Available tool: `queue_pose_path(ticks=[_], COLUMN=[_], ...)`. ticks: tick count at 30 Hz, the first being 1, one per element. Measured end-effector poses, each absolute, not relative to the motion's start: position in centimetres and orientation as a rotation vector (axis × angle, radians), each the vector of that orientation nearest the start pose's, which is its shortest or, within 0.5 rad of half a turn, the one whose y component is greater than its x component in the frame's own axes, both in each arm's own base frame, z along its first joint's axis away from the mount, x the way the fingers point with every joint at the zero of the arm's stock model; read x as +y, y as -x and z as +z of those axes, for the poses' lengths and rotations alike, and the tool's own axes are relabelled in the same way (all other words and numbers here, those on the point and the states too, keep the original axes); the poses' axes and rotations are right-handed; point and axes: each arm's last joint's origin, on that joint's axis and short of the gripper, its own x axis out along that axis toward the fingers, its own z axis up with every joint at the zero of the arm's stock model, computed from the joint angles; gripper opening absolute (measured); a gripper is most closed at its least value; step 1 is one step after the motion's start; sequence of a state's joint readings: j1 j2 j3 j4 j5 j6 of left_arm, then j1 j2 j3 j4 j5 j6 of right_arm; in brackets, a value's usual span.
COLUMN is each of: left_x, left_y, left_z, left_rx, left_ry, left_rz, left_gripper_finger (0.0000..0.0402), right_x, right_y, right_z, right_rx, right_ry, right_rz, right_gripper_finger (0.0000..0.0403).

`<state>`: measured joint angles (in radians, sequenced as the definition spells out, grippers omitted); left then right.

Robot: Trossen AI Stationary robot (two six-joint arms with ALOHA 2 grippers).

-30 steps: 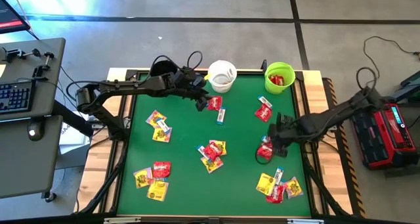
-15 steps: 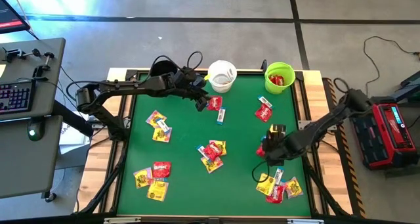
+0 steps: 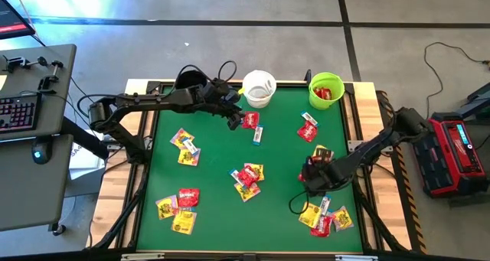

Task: Sort candy by brand, put in halloween buckets
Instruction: Put the red candy into the green bucket

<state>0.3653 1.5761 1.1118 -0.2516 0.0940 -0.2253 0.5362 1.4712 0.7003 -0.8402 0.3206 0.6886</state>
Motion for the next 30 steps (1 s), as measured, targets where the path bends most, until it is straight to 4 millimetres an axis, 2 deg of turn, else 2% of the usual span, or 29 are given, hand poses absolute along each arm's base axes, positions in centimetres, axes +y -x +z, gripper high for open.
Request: queue_pose_path(ticks=[3, 5, 18, 23, 30], left_x=[11.9, 11.9, 11.9, 11.9, 11.9], left_y=[-31.9, -31.9, -31.9, -31.9, -31.9], left_z=[24.8, 24.8, 24.8, 24.8, 24.8], left_rx=[0.669, 0.669, 0.667, 0.665, 0.664], left_ry=[0.378, 0.378, 0.377, 0.376, 0.376], left_rz=[0.338, 0.338, 0.338, 0.338, 0.338], left_gripper_finger=[0.0154, 0.0154, 0.0154, 0.0154, 0.0154], right_x=[10.0, 10.1, 10.3, 9.6, 9.5], right_y=[-18.5, -18.7, -20.0, -19.9, -20.1], right_z=[14.7, 15.3, 20.5, 20.2, 18.4], right_rx=[1.401, 1.391, 1.327, 1.394, 1.427], right_ry=[0.073, 0.063, -0.077, -0.215, -0.211], right_rz=[-0.323, -0.315, -0.362, -0.436, -0.519], right_gripper_finger=[0.0024, 0.0007, 0.0002, 0.0031, 0.0134])
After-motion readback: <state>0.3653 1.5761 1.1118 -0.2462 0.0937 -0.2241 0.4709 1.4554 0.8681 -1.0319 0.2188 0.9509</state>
